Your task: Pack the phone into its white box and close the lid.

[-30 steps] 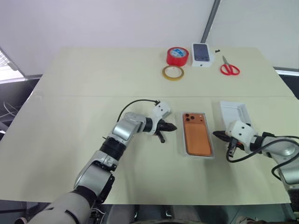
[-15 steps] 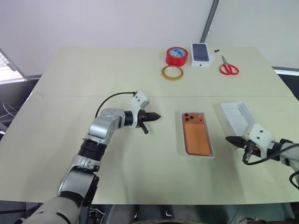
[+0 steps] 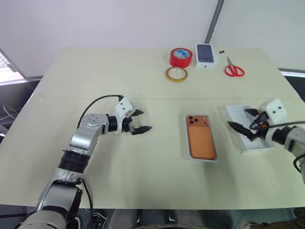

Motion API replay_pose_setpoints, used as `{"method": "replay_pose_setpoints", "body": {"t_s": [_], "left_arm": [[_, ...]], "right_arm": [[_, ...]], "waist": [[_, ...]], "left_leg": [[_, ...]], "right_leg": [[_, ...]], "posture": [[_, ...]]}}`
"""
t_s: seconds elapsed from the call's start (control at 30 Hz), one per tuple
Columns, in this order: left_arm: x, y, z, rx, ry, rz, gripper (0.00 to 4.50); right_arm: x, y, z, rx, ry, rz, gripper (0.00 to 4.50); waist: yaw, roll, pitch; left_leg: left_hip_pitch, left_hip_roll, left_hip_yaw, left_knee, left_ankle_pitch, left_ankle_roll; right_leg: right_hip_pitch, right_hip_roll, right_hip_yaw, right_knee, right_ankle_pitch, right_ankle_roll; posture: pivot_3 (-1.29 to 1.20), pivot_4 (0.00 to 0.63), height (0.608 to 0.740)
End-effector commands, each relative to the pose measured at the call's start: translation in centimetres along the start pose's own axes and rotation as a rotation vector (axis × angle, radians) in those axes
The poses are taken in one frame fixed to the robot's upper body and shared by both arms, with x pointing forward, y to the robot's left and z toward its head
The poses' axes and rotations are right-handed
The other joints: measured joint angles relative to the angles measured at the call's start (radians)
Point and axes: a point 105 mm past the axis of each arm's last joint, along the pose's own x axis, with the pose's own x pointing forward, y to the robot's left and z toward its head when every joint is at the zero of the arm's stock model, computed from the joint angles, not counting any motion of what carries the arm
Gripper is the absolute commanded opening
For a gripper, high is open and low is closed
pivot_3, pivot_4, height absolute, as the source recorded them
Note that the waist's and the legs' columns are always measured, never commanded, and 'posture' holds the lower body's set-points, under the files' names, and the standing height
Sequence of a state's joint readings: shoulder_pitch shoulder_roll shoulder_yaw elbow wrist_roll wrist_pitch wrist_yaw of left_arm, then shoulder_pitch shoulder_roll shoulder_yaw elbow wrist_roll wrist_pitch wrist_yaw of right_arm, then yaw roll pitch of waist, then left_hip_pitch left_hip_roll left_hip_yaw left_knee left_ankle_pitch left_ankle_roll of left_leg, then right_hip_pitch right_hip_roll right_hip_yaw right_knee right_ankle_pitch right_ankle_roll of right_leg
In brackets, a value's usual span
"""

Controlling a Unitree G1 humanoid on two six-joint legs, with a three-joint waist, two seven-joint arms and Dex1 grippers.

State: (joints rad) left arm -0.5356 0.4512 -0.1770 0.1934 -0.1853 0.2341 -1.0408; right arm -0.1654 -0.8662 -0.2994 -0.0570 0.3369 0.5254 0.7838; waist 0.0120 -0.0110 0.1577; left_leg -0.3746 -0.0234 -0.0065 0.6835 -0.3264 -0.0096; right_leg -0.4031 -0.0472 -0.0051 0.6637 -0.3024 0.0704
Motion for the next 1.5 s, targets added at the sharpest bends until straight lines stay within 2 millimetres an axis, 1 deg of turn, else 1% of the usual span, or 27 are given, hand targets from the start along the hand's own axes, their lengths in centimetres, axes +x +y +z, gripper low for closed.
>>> {"method": "replay_pose_setpoints", "body": {"t_s": [0.03, 0.13, 0.2, 0.27, 0.33, 0.43, 0.5, 0.53, 0.6, 0.67, 0.73, 0.8, 0.97, 1.13, 1.27, 1.5], "left_arm": [[-0.5, -1.4, 0.7, 0.108, -0.064, -0.054, 4.46], [-0.8, -2.1, 0.9, 0.108, -0.099, -0.088, 4.46], [-0.8, -2.3, 1.2, 0.129, -0.122, -0.09, 4.46], [-0.9, -2.7, 1.5, 0.146, -0.146, -0.108, 4.46], [-0.8, -2.8, 1.9, 0.147, -0.166, -0.106, 4.46], [-0.6, -3.1, 2.3, 0.154, -0.191, -0.117, 4.46], [-0.5, -3.3, 2.7, 0.156, -0.211, -0.12, 4.46], [-0.5, -3.4, 2.9, 0.164, -0.224, -0.121, 4.46], [-0.5, -3.6, 3.2, 0.164, -0.244, -0.126, 4.46], [-0.7, -3.9, 3.3, 0.156, -0.253, -0.143, 4.46], [-0.9, -4.1, 3.4, 0.158, -0.26, -0.148, 4.46], [-1.0, -4.1, 3.5, 0.159, -0.267, -0.148, 4.46], [-1.2, -4.4, 3.5, 0.16, -0.265, -0.148, 4.46], [-1.1, -5.2, 3.5, 0.145, -0.274, -0.143, 4.46], [-1.1, -5.5, 3.3, 0.136, -0.273, -0.132, 4.46], [-0.9, -5.6, 3.5, 0.13, -0.28, -0.12, 4.46]], "right_arm": [[0.1, 0.0, 0.3, 0.047, 0.046, -0.014, 4.5], [0.0, 0.6, -0.7, 0.045, 0.149, 0.0, 4.5], [-0.3, 0.9, -1.3, 0.011, 0.259, -0.001, 4.5], [-0.6, 0.9, -1.5, 0.066, 0.334, -0.026, 4.5], [-0.9, 0.8, -1.4, 0.054, 0.386, -0.05, 4.5], [-1.1, 1.3, -1.3, 0.187, 0.467, -0.067, 4.5], [-1.3, 2.0, -1.5, 0.214, 0.529, -0.054, 4.5], [-1.3, 2.1, -1.3, 0.268, 0.55, -0.057, 4.5], [-0.9, 1.8, -0.4, 0.352, 0.556, -0.067, 4.5], [-0.3, 1.4, 0.4, 0.363, 0.56, -0.08, 4.5], [0.2, 1.5, 0.6, 0.37, 0.569, -0.07, 4.5], [0.5, 1.5, 0.5, 0.38, 0.582, -0.066, 4.5], [0.9, 1.9, 0.0, 0.334, 0.639, -0.056, 4.5], [1.0, 1.1, -0.3, 0.335, 0.666, -0.093, 4.5], [1.4, 0.9, -0.2, 0.333, 0.667, -0.093, 4.5], [1.6, 0.7, -0.8, 0.313, 0.685, -0.091, 4.5]], "waist": [[-0.001, 0.0, 0.0], [0.0, 0.0, 0.0], [0.001, 0.001, 0.0], [0.0, 0.001, 0.0], [-0.001, 0.001, 0.0], [-0.005, 0.002, 0.0], [-0.004, 0.002, 0.0], [-0.003, 0.002, 0.0], [-0.008, 0.002, 0.0], [-0.008, 0.002, 0.0], [-0.007, 0.002, 0.0], [-0.004, 0.002, 0.0], [-0.002, 0.002, 0.0], [-0.003, 0.002, 0.0], [-0.004, 0.002, 0.0], [-0.004, 0.002, 0.0]], "left_leg": [[0.0, 0.0, 0.0, 0.0, 0.0, 0.0], [-0.001, 0.0, 0.0, 0.0, -0.001, 0.001], [-0.001, 0.0, 0.0, 0.0, -0.002, 0.004], [-0.001, 0.0, 0.0, 0.0, -0.003, 0.005], [-0.001, 0.0, 0.0, 0.0, -0.003, 0.005], [-0.001, 0.0, 0.0, 0.0, -0.003, 0.005], [-0.001, 0.0, 0.0, 0.0, -0.003, 0.005], [-0.001, 0.0, 0.0, 0.0, -0.003, 0.005], [-0.002, 0.0, 0.0, 0.0, -0.003, 0.005], [-0.002, 0.0, 0.0, 0.0, -0.003, 0.005], [-0.002, 0.0, 0.0, 0.0, -0.003, 0.005], [-0.002, 0.0, 0.0, -0.001, -0.003, 0.005], [-0.006, 0.0, 0.0, 0.0, -0.003, 0.006], [-0.008, 0.0, 0.0, 0.001, -0.003, 0.006], [-0.008, 0.0, 0.0, 0.001, -0.003, 0.006], [-0.008, 0.0, 0.0, 0.001, -0.003, 0.006]], "right_leg": [[0.0, 0.0, 0.0, 0.0, 0.0, 0.0], [-0.001, 0.0, 0.0, 0.0, 0.0, 0.0], [-0.001, 0.0, 0.0, 0.0, 0.0, 0.0], [-0.001, -0.001, 0.0, 0.0, 0.0, 0.0], [-0.001, -0.001, 0.0, 0.0, 0.0, 0.0], [-0.001, -0.001, 0.0, 0.0, 0.0, 0.0], [-0.001, -0.001, 0.0, 0.0, 0.0, 0.0], [-0.001, -0.001, 0.0, 0.0, 0.0, 0.0], [-0.002, -0.001, 0.0, 0.0, 0.0, 0.0], [-0.002, -0.001, 0.0, 0.0, 0.0, 0.0], [-0.002, -0.001, 0.0, 0.0, 0.0, 0.0], [-0.003, -0.001, 0.0, 0.0, 0.0, 0.0], [-0.006, -0.001, 0.0, 0.0, 0.0, 0.0], [-0.007, -0.001, 0.0, 0.0, 0.0, 0.0], [-0.007, -0.001, 0.0, 0.0, 0.0, 0.0], [-0.007, -0.001, 0.0, 0.0, 0.0, 0.0]], "posture": [[0.0, 0.15, 0.74], [0.0, 0.15, 0.74], [0.0, 0.15, 0.74], [0.0, 0.15, 0.74], [0.0, 0.15, 0.74], [0.0, 0.15, 0.74], [0.0, 0.15, 0.74], [0.0, 0.15, 0.74], [0.0, 0.15, 0.74], [0.0, 0.15, 0.74], [0.0, 0.15, 0.74], [0.0, 0.15, 0.74], [0.0, 0.15, 0.74], [0.0, 0.15, 0.74], [0.0, 0.15, 0.74], [0.0, 0.15, 0.74]]}}
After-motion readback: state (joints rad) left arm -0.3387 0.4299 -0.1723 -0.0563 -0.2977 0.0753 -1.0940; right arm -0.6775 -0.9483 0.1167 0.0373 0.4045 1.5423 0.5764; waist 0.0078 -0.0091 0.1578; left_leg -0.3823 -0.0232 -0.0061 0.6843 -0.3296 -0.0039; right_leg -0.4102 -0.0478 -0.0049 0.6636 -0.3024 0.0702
